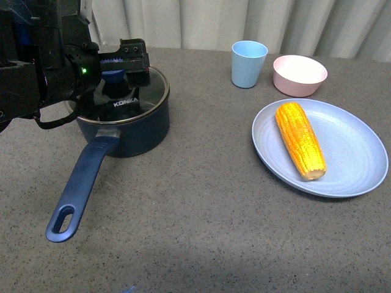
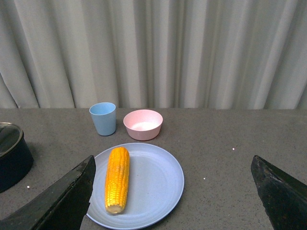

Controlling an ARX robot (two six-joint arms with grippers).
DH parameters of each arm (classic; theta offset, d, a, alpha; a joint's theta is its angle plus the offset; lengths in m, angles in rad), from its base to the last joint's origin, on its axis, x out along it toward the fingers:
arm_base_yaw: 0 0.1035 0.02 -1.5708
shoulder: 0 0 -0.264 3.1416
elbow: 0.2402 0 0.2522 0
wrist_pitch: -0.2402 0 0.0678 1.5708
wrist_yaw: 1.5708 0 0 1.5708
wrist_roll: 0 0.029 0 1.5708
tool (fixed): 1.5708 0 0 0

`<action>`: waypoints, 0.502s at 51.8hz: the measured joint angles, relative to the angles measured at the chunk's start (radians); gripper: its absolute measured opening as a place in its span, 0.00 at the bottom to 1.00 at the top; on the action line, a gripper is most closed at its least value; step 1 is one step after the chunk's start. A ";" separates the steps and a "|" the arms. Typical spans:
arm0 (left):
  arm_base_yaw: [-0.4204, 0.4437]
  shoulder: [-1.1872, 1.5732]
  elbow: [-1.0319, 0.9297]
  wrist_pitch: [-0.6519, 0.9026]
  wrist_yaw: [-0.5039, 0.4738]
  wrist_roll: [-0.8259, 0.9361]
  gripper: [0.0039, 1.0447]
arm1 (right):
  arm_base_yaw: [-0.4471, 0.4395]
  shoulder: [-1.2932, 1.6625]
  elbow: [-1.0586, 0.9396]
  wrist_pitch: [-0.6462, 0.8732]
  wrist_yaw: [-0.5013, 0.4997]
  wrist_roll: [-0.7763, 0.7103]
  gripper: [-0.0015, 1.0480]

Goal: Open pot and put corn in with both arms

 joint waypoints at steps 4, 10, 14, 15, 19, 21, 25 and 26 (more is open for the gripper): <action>0.000 0.006 0.007 0.001 -0.002 -0.005 0.94 | 0.000 0.000 0.000 0.000 0.000 0.000 0.91; 0.000 0.009 0.012 0.001 -0.003 -0.018 0.94 | 0.000 0.000 0.000 0.000 0.000 0.000 0.91; 0.000 0.009 0.013 0.001 -0.005 -0.021 0.94 | 0.000 0.000 0.000 0.000 0.000 0.000 0.91; 0.000 0.009 0.013 0.000 -0.005 -0.021 0.94 | 0.000 0.000 0.000 0.000 0.000 0.000 0.91; 0.002 0.009 0.013 0.000 -0.004 -0.022 0.94 | 0.000 0.000 0.000 0.000 0.000 0.000 0.91; 0.002 0.009 0.013 0.000 -0.004 -0.022 0.87 | 0.000 0.000 0.000 0.000 0.000 0.000 0.91; 0.002 0.009 0.014 0.000 0.005 -0.023 0.71 | 0.000 0.000 0.000 0.000 0.000 0.000 0.91; 0.001 0.009 0.014 0.000 0.005 -0.024 0.66 | 0.000 0.000 0.000 0.000 0.000 0.000 0.91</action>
